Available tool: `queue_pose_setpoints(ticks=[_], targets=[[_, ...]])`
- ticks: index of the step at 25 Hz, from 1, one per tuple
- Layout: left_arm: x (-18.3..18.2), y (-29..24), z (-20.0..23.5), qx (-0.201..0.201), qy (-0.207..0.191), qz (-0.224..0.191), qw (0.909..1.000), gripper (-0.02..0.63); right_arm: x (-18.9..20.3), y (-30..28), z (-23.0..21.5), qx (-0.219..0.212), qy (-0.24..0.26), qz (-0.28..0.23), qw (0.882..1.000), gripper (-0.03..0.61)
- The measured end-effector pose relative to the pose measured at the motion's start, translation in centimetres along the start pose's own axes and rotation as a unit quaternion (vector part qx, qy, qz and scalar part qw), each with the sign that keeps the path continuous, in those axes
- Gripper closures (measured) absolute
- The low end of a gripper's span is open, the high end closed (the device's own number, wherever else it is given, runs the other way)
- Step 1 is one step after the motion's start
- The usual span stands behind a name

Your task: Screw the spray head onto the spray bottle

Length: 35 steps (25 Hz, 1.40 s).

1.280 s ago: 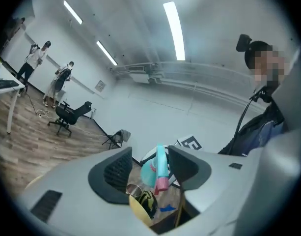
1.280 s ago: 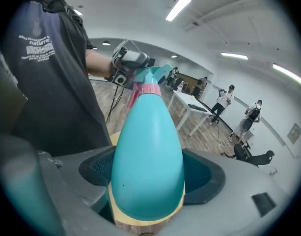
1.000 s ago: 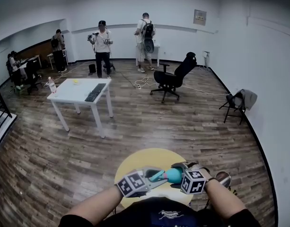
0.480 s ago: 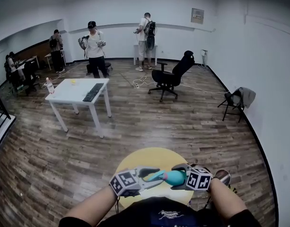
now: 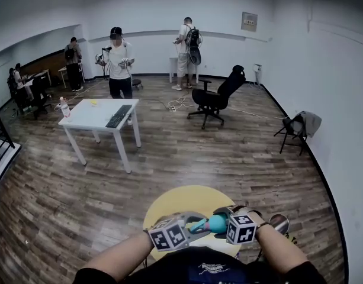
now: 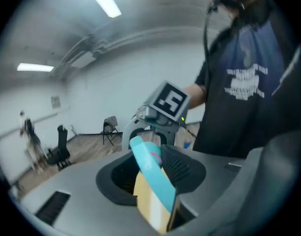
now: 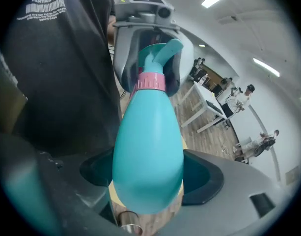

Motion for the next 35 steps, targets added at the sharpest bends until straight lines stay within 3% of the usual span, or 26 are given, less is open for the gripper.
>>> queue_pose_setpoints(ticks=[1,4,7,9,11,14,18,19,21,23,25,27,29,33,35], targets=[[0.0,-0.2,-0.6,0.005,-0.039,0.017,0.9991,0.44,0.2,-0.2,0.4,-0.014,-0.003,-0.004,1.0,0.179],[0.2,0.1,-1.4,0.023,-0.092,0.03,0.9951,0.44,0.2,-0.1,1.1,-0.04,-0.028,-0.037,0.998,0.185],[0.5,0.1,-1.4,0.017,-0.103,0.033,0.994,0.437,0.2,-0.1,0.8,-0.04,-0.028,-0.042,0.998,0.189],[0.9,0.8,-0.6,0.008,-0.05,-0.01,0.9986,0.44,0.1,0.3,0.3,-0.02,-0.038,-0.066,0.997,0.189],[1.4,2.6,1.1,-0.011,0.046,-0.093,0.9946,0.447,-0.2,1.6,-0.9,0.013,-0.083,-0.137,0.987,0.163],[2.0,5.3,3.4,-0.042,0.176,-0.201,0.9627,0.451,0.1,4.3,-2.9,0.054,-0.194,-0.27,0.941,0.145],[2.2,7.0,4.7,-0.047,0.273,-0.289,0.9164,0.451,0.7,5.8,-4.6,0.059,-0.303,-0.371,0.876,0.106],[2.2,7.2,4.7,-0.044,0.285,-0.3,0.9094,0.451,0.7,5.9,-4.7,0.052,-0.323,-0.389,0.861,0.107],[2.2,7.1,4.4,-0.036,0.291,-0.303,0.9067,0.449,0.5,5.9,-4.9,0.041,-0.348,-0.413,0.841,0.097],[2.2,6.7,4.0,-0.021,0.296,-0.301,0.9064,0.449,0.6,5.9,-4.7,0.031,-0.358,-0.415,0.836,0.091],[2.1,6.5,3.8,0.002,0.311,-0.311,0.8979,0.451,0.4,5.8,-4.1,0.004,-0.358,-0.422,0.833,0.089],[1.8,6.5,3.6,0.024,0.331,-0.327,0.8848,0.451,0.0,6.0,-3.7,-0.026,-0.361,-0.45,0.817,0.089],[1.8,6.3,3.6,0.026,0.342,-0.331,0.879,0.451,0.0,6.2,-3.8,-0.031,-0.367,-0.466,0.804,0.091],[2.1,5.5,3.5,0.022,0.353,-0.306,0.8838,0.451,0.5,6.5,-3.8,-0.026,-0.374,-0.453,0.809,0.092],[2.5,5.7,3.7,0.018,0.368,-0.3,0.8798,0.443,1.0,6.6,-3.6,-0.022,-0.373,-0.446,0.813,0.092]])
Point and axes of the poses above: the fingertips, and each gripper's own axes: y backward along the fingers, z to its left, x out of its underside, the point moved 8 cm from there along y, backward along the fingers, and after that the axes turned 4 degrees about -z, right-handed, at the moved point
